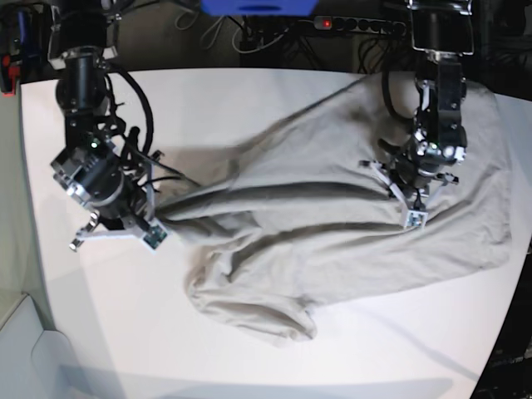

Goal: Layout the t-shirt on the table in an organized manner, then fold the t-shirt properly
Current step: 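Drag the pinched fabric outward with the right gripper, away from the left gripper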

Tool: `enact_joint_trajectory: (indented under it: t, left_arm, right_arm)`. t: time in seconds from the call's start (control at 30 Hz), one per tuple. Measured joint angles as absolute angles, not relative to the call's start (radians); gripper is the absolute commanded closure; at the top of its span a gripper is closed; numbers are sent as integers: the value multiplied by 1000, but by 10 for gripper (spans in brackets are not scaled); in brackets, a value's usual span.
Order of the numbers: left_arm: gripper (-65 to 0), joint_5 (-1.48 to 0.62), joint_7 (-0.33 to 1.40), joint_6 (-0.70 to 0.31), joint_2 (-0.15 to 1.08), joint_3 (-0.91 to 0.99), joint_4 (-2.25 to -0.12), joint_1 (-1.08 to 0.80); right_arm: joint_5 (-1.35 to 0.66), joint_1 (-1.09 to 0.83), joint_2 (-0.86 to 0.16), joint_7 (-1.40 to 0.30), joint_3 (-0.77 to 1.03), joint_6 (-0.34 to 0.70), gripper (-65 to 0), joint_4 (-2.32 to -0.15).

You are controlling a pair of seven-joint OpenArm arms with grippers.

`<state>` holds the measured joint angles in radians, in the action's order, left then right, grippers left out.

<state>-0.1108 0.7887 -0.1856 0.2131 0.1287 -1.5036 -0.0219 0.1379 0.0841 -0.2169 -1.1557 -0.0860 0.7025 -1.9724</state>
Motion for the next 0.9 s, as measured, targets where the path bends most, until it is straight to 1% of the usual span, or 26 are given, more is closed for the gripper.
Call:
enact_joint_trajectory:
  t: [0.03,0.1,0.2,0.27,0.33,0.37,0.5,0.6,0.67,0.77,0.83,0.9]
  left_arm:
    - [-1,-110,785,-184,213,129,-1523,-25]
    - [-1,-113,781,-184,213,129,-1553,-32]
    - [-1,-117,786,-185,210,129,-1550,-35]
    - [-1,-113,785,-184,216,129,-1549,-36]
    - [-1,-112,788,-184,216,130,-1562,-36]
    - [-1,-112,789,-184,215,130,-1575,-36]
    - [-1,-115,806,-184,211,130,-1688,-36]
    - [-1,-112,832,-184,174,135,-1719,-21]
    - [-1,-120,844,-187,156,133,-1706,7]
    - [-1,-115,822,-186,136,130,-1596,95]
    - [-1,-111,812,-185,110,133,-1452,159]
    - [-1,-109,831,-186,94,131,-1317,203]
  right_arm:
    - [140,88,-218,-1156,-75,702,-10,-1973]
    - [150,81,-220,-1160,-68,702,-56,-1973]
    - [135,35,-261,-1155,-74,702,-173,-1973]
    - [157,0,-268,-1164,-74,703,-249,-1973]
    - [139,-25,-271,-1153,-75,703,-293,-1973]
    - [134,-33,-272,-1148,-75,702,-302,-1973]
    - [134,-37,-279,-1147,-36,702,-302,-1992]
    - [154,-44,-279,-1156,33,702,-302,-1999]
    - [157,-50,-257,-1157,50,702,-302,-1999]
    - [132,-59,-236,-1148,46,703,-302,-1999]
    - [147,-72,-235,-1147,47,702,-301,-2003]
    - [150,-89,-210,-1158,47,703,-301,-2001]
